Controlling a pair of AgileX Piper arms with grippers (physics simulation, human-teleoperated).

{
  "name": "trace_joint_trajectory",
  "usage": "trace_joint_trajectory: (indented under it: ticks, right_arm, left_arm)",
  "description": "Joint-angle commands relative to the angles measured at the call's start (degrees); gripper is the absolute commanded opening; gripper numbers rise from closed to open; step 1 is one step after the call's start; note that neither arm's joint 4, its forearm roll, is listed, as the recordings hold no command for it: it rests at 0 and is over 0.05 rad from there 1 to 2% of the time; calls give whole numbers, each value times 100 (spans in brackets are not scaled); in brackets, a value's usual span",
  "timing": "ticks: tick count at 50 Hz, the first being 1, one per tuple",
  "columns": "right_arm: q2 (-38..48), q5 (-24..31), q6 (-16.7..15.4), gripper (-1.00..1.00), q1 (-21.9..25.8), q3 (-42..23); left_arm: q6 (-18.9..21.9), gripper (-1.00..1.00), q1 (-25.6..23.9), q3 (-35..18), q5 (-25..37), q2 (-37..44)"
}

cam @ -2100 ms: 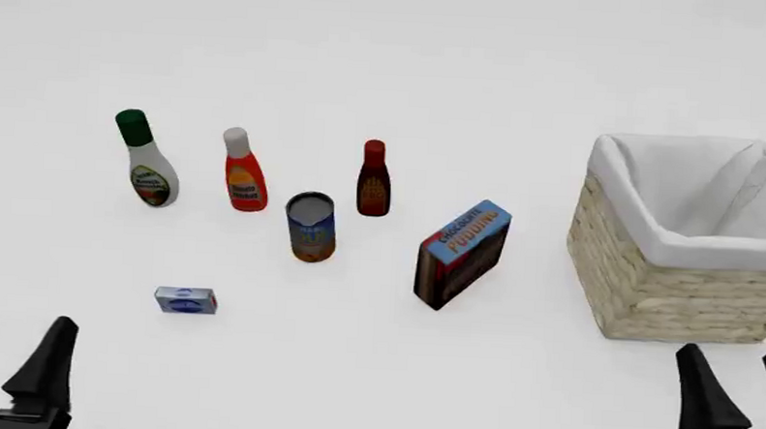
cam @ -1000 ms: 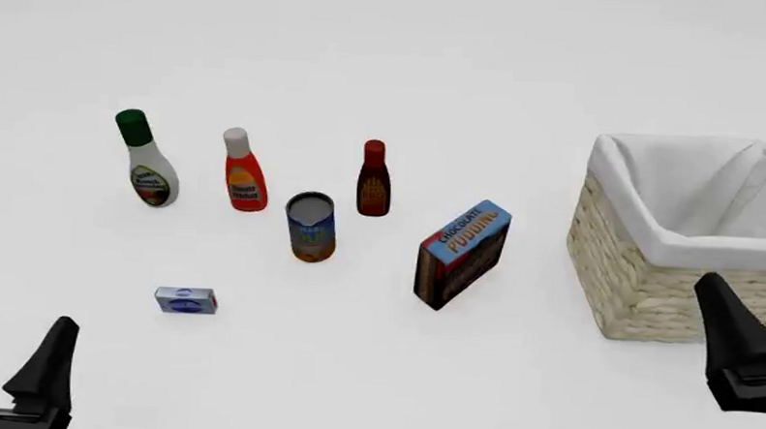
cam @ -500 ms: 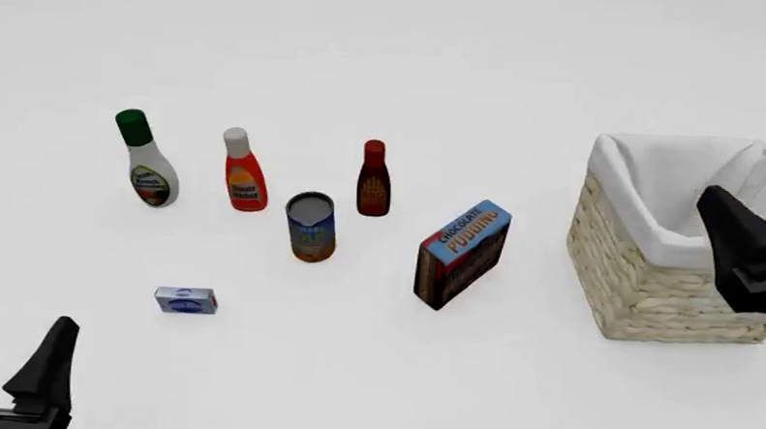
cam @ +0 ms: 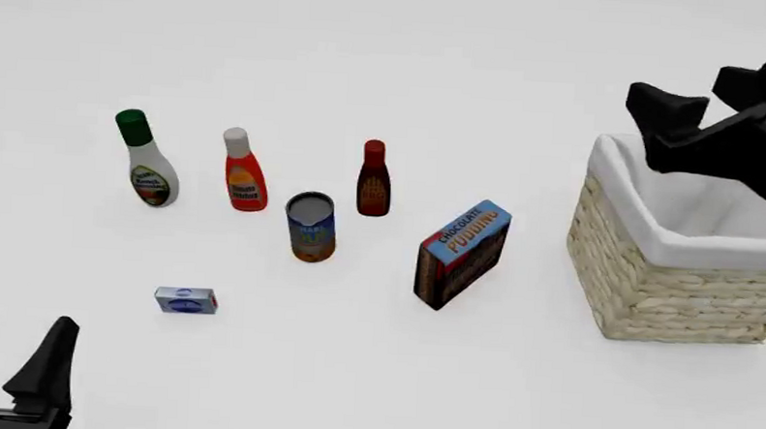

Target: Pick the bbq sauce and place it in the basket.

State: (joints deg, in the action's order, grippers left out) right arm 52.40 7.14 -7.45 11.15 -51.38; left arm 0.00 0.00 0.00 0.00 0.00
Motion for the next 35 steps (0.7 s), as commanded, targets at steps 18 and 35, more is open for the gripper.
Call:
trace_joint_trajectory:
  ticks: [18,35]
  right_arm:
    - [2497,273,453,100,983,-2334]
    - [3470,467,430,100,1380,-3382]
  left_arm:
    - [0,100,0,0,0,0]
    - [0,100,0,0,0,0]
